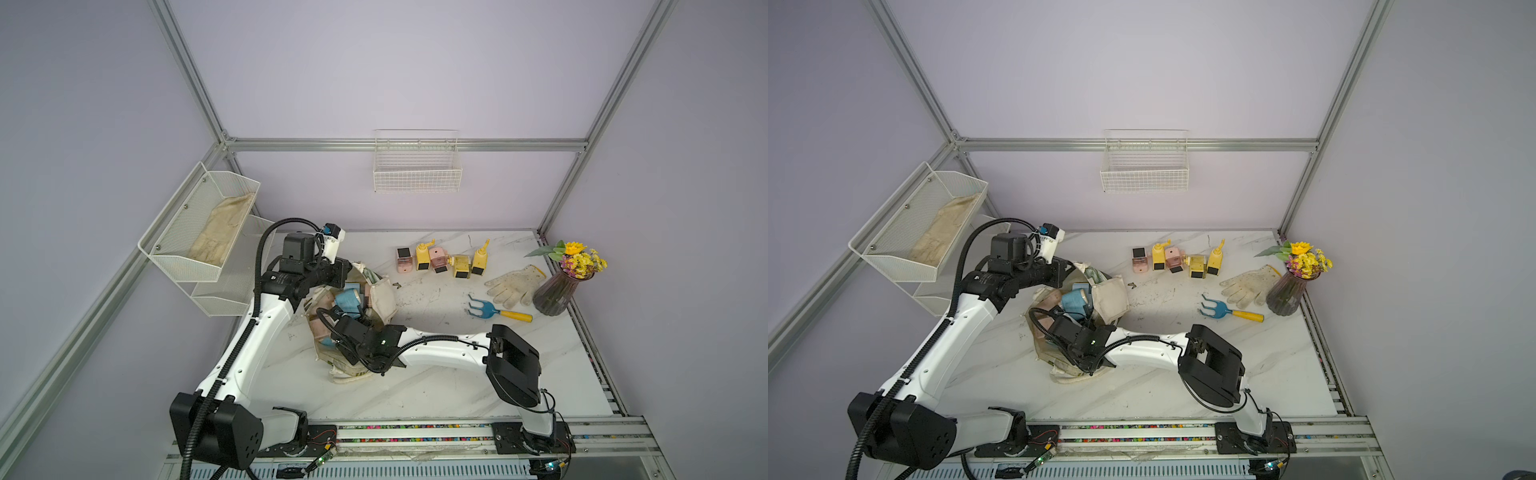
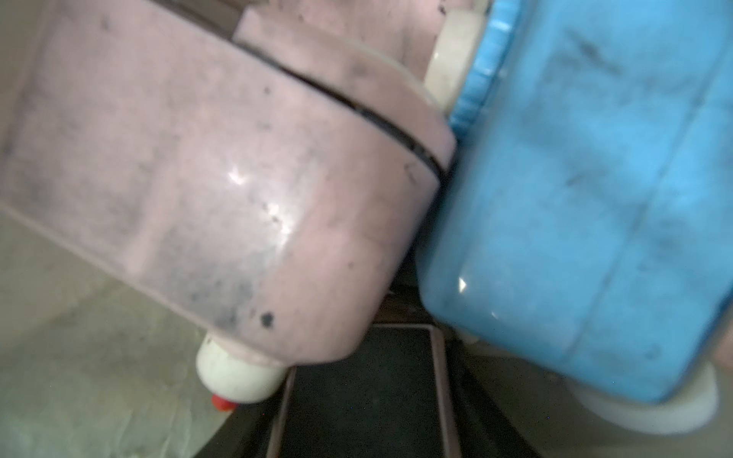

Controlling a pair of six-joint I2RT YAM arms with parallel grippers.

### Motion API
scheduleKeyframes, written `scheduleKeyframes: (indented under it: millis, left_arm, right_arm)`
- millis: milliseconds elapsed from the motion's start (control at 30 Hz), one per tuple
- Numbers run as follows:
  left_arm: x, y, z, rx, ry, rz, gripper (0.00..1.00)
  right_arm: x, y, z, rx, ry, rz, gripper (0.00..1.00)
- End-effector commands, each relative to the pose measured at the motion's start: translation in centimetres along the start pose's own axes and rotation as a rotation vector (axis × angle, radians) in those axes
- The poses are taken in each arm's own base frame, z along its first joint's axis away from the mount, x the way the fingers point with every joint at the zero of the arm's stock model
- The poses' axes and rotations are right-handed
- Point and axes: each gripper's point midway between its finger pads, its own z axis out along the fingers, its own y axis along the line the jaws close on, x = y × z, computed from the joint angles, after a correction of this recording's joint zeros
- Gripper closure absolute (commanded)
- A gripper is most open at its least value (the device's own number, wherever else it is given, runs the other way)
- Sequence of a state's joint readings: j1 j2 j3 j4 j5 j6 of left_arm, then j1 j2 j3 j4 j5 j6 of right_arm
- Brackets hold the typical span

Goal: Take out the pencil sharpeners from the tote bags
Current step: Pick up the pencil sharpener from the canvas bag.

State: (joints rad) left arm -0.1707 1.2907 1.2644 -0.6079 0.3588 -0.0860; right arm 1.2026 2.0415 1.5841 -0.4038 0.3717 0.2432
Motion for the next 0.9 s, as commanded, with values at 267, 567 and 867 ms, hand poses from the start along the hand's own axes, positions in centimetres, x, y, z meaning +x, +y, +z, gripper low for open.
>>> scheduleKeyframes:
  millis: [267,567,867]
  left_arm:
    - [-2.7,-0.3,-1.8,-0.013,-0.114,0.047,0.96]
    - [-2.7,-0.2,-1.9,-0.015,-0.113,0.047,0.96]
    - [-2.8,0.0,-2.0,-0.022,-0.115,0.040,0.96]
  right_arm:
    - [-7.5,0.3,-8.6,-0.183,-0.275,-0.021,0.72]
    - [-11.4,-1.6,-14.8,-0.259,-0.452,0.022,0.75]
    - [-15.1,-7.3,-22.8,-0.274,-0.670,0.127,0.76]
